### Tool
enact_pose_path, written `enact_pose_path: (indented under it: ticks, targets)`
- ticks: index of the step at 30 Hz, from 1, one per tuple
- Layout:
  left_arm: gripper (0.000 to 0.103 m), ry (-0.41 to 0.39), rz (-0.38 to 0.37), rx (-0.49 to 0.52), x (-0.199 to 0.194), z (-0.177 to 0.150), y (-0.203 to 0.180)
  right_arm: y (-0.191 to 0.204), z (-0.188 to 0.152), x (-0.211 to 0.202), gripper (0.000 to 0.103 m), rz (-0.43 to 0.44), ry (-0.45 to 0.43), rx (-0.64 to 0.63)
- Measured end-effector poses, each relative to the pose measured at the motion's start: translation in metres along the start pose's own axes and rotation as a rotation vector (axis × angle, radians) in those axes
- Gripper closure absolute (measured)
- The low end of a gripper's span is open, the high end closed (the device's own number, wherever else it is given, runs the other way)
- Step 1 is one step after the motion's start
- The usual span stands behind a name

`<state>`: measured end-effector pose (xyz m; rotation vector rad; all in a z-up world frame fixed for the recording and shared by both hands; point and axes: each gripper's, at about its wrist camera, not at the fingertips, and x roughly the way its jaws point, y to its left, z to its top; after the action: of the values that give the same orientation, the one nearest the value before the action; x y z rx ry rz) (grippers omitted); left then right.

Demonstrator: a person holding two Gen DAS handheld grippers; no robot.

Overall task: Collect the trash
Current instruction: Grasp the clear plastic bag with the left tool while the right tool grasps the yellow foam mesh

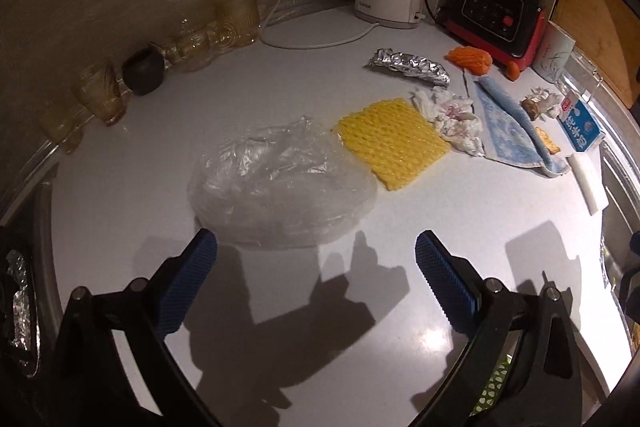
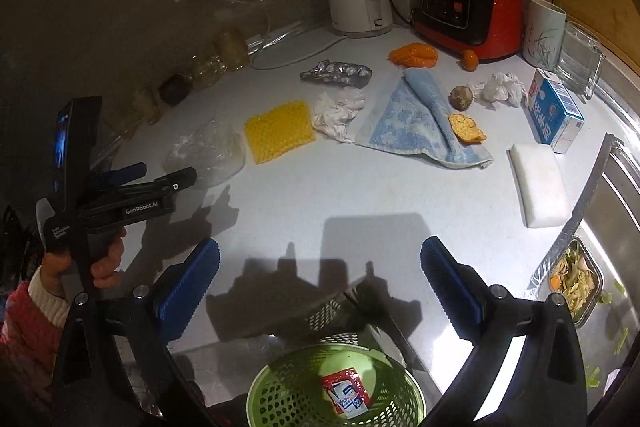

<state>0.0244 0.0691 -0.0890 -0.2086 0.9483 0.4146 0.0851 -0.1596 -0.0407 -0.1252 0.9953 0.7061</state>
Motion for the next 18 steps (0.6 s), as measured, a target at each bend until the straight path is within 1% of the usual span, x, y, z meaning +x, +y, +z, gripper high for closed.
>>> enact_pose_path:
  ticks: [4,7,9,10,11,13,14,15,16,17,18]
  targets:
    - [0.008,0.019,-0.017,0.028,0.026,0.013,0.007,0.011,0.019,0.023,0.003,-0.006,0.006,0.024]
    - [0.008,0.037,-0.034,0.027,0.041,0.021,0.013,0.022,0.034,0.045,0.003,-0.029,0.019,0.020]
    - [0.011,0.042,-0.042,0.030,0.047,0.025,0.017,0.028,0.043,0.058,0.003,-0.035,0.026,0.026]
    - [0.014,0.048,-0.039,0.035,0.051,0.027,0.018,0.030,0.047,0.065,0.003,-0.033,0.029,0.029]
    - [0.021,0.055,-0.036,0.043,0.053,0.028,0.018,0.033,0.052,0.071,0.003,-0.034,0.031,0.032]
    - [0.027,0.072,-0.046,0.053,0.059,0.030,0.019,0.037,0.060,0.083,0.003,-0.043,0.038,0.035]
    - [0.034,0.078,-0.047,0.055,0.061,0.032,0.019,0.039,0.064,0.089,0.003,-0.049,0.042,0.034]
    - [0.038,0.081,-0.050,0.057,0.063,0.033,0.020,0.042,0.068,0.095,0.003,-0.054,0.046,0.032]
    - [0.046,0.089,-0.050,0.061,0.066,0.033,0.020,0.044,0.072,0.102,0.003,-0.057,0.050,0.029]
    - [0.059,0.102,-0.045,0.068,0.069,0.034,0.020,0.046,0.075,0.107,0.003,-0.058,0.054,0.027]
    - [0.066,0.113,-0.044,0.072,0.071,0.034,0.021,0.049,0.078,0.113,0.003,-0.059,0.059,0.023]
